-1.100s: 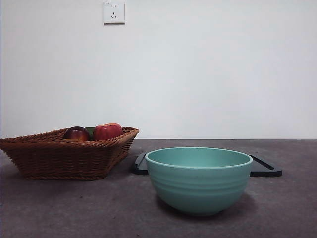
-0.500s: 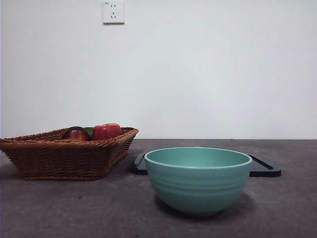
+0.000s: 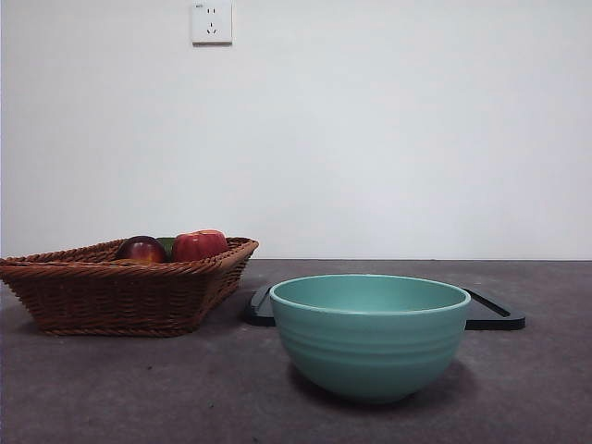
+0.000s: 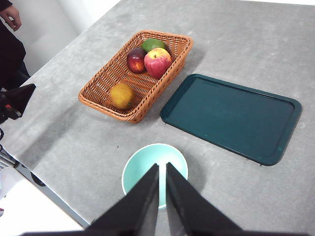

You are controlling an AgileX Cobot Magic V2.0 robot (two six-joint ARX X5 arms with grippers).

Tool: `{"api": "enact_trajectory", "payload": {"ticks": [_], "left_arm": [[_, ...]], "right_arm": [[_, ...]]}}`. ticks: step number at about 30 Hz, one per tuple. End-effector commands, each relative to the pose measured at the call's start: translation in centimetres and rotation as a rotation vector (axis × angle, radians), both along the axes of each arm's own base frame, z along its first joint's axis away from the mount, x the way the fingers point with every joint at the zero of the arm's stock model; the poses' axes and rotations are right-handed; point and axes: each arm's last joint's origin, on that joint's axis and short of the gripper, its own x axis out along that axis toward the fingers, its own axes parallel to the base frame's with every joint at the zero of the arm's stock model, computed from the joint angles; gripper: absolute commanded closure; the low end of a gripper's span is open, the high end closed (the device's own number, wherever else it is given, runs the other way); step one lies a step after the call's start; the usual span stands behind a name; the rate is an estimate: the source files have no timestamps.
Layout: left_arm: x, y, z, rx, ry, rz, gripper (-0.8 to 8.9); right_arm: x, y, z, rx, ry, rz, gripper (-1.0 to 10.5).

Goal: Pick up the wifruite, put it on the bowl, pick up the plate, put it on desk

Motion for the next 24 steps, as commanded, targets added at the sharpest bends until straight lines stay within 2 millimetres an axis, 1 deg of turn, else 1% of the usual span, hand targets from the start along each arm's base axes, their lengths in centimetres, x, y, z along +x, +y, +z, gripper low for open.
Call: {"api": "enact_trajectory", "payload": {"ticks": [1, 8, 24], "left_arm": [[-0.10, 0.01, -0.80, -0.009, 0.026, 0.007, 7.94], [-0.36, 0.00, -1.28, -0.006, 0.071, 0.006, 7.94], [-0.35, 0.00, -1.25, 0.005, 0.069, 0.004, 7.94]], "right_arm": [[-0.05, 0.05, 0.55, 0.009, -0.023, 0.010, 9.3], [-0.06, 0.04, 0.54, 0.008, -0.022, 0.010, 9.3], [-0.06, 0.04, 0.54, 0.008, -0.022, 0.010, 9.3]]}}
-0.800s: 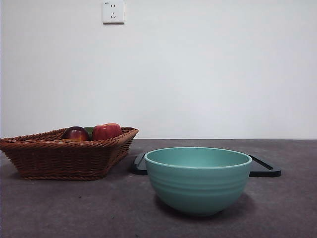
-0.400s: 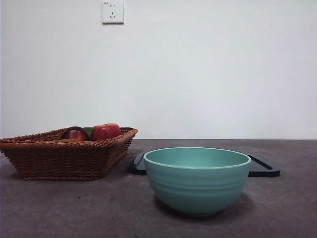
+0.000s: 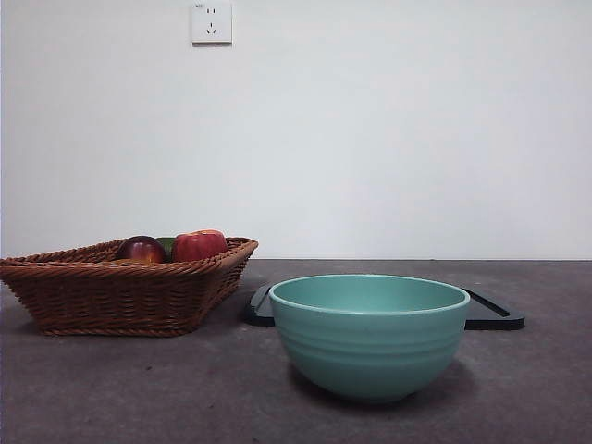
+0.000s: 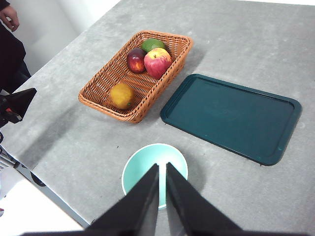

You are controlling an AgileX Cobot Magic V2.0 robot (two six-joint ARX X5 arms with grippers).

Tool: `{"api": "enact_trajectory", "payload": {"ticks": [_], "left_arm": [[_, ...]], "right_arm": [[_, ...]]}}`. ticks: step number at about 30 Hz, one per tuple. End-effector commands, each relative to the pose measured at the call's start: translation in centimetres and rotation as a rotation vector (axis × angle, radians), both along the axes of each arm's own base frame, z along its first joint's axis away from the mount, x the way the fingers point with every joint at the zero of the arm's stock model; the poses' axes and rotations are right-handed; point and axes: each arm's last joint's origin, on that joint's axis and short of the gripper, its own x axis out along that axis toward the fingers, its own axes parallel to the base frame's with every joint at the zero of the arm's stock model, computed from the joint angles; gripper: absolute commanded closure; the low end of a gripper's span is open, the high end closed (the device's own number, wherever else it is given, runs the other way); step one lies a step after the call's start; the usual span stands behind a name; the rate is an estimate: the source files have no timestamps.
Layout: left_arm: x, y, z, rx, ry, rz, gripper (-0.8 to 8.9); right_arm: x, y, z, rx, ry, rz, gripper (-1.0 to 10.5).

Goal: Pick up the wifruite, put it on the bowl, pick up the plate, put it on desk

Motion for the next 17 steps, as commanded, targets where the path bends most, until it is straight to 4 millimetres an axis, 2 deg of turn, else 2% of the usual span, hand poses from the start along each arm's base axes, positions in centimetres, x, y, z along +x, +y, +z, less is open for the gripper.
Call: {"api": "enact_trajectory", "payload": {"ticks": [1, 6, 9, 11, 17], "left_arm": [[0.1, 0.0, -0.7, 0.009, 0.025, 0.003, 7.94], [0.1, 0.0, -0.7, 0.009, 0.025, 0.004, 7.94], [0.1, 0.0, -0.7, 0.009, 0.025, 0.003, 7.94], [0.1, 0.0, -0.7, 0.009, 0.025, 0.003, 7.94], [0.1, 0.0, -0.7, 0.009, 0.025, 0.004, 7.94]], "right_arm": [[-0.1, 0.0, 0.5, 0.008, -0.022, 0.010, 9.3], [-0.1, -0.2, 0.6, -0.007, -0.044, -0.011, 9.3], [0.2, -1.3, 0.2, -0.078, -0.232, -0.120, 9.3], [0.7, -1.8, -1.3, -0.059, -0.325, -0.197, 9.3], [2.6, -3.5, -8.4, -0.070, -0.541, -0.501, 9.3]]}}
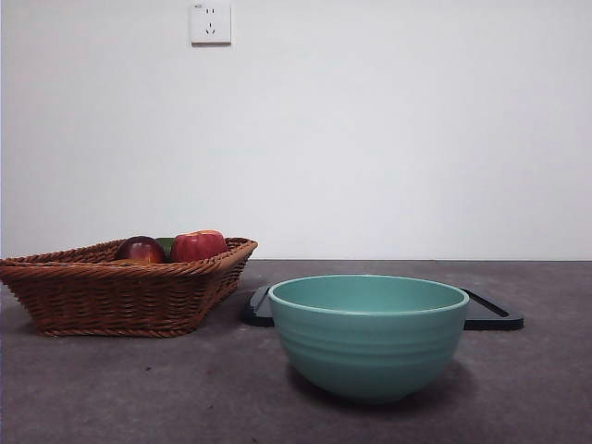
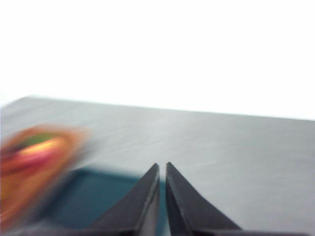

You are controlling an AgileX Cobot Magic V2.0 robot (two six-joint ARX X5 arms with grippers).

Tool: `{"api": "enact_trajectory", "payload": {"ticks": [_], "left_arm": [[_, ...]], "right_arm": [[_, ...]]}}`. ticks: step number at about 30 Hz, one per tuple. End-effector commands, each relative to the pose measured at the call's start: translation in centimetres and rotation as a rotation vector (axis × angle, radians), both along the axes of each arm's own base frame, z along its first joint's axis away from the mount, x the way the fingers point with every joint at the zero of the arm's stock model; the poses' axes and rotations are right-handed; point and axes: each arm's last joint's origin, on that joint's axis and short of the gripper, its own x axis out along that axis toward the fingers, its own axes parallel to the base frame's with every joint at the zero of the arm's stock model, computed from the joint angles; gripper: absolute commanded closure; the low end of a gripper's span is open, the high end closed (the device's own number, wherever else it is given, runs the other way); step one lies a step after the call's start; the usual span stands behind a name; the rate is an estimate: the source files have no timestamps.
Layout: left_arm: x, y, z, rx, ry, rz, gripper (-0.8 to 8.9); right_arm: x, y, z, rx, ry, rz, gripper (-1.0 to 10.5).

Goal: Pick up the wifruite, put it on the bowl, pick up the plate, put it on desk

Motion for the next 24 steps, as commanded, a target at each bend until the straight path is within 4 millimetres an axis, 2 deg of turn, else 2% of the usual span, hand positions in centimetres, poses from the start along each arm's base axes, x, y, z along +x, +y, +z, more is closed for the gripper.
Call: {"api": "enact_trajectory", "payload": {"ticks": [1, 7, 11, 17, 24], "left_arm": [[0.1, 0.0, -0.7, 0.009, 0.026, 0.004, 7.94], [0.1, 0.0, -0.7, 0.008, 0.025, 0.003, 7.94], [0.1, 0.0, -0.7, 0.008, 0.025, 0.003, 7.94], [0.1, 0.0, -0.7, 0.008, 0.025, 0.003, 7.94], [0.1, 0.0, -0.7, 0.008, 0.025, 0.003, 7.94]], "right_arm": [[1.1, -0.7, -3.8, -0.048, -0.086, -0.112, 9.3], [1.1, -2.0, -11.0, -0.062, -0.030, -0.287, 9.3], [1.1, -2.4, -13.9, -0.063, -0.002, -0.333, 9.3], [1.5, -2.5, -16.7, -0.038, 0.040, -0.359, 9.3], [1.4, -2.6, -17.1, -0.055, 0.082, -0.449, 9.3]]}}
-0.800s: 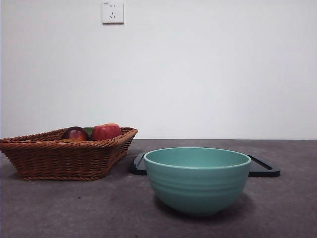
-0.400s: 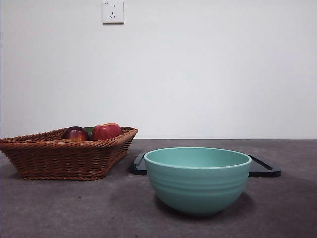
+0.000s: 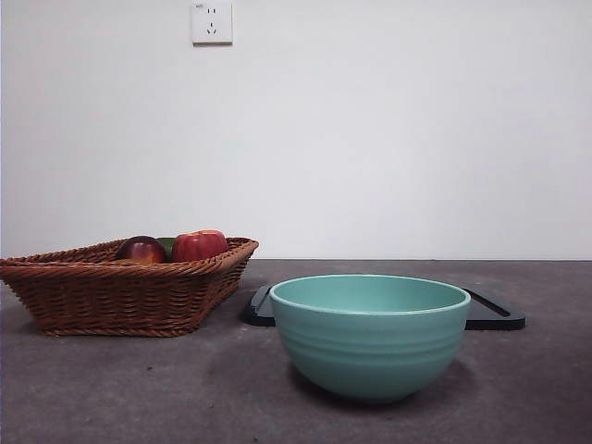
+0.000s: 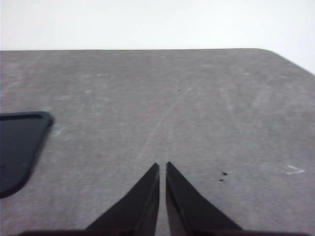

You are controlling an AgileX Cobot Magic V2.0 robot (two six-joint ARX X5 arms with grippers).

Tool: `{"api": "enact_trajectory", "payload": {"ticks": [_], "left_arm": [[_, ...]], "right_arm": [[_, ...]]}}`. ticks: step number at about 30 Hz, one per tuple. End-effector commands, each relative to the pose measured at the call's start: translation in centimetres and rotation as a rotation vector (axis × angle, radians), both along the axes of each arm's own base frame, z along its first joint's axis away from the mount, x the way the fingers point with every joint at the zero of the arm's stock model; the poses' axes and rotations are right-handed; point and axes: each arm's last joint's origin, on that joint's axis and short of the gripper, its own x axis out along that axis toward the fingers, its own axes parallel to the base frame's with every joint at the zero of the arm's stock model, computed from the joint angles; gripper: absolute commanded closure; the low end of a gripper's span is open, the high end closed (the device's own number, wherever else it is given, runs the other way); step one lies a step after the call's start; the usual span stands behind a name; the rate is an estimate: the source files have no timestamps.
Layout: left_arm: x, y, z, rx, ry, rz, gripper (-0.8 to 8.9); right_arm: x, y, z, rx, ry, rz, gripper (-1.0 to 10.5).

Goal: Pick up the wifruite, put it on the bowl, pick up the plate, put it on desk

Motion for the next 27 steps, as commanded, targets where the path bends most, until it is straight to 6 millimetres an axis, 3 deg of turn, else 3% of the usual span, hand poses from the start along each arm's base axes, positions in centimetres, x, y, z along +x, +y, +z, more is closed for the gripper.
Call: {"api": "enact_trajectory", "payload": {"ticks": [1, 27], "left_arm": [[0.08, 0.01, -0.72, 0.008, 0.025, 0.004, 7.94], [0.08, 0.01, -0.72, 0.008, 0.024, 0.004, 7.94]], "right_arm": [[0.00, 0.01, -0.22, 0.004, 0.008, -0.034, 9.3], [0.09, 0.73, -0.08, 0.009, -0.006, 0.082, 9.3]]}}
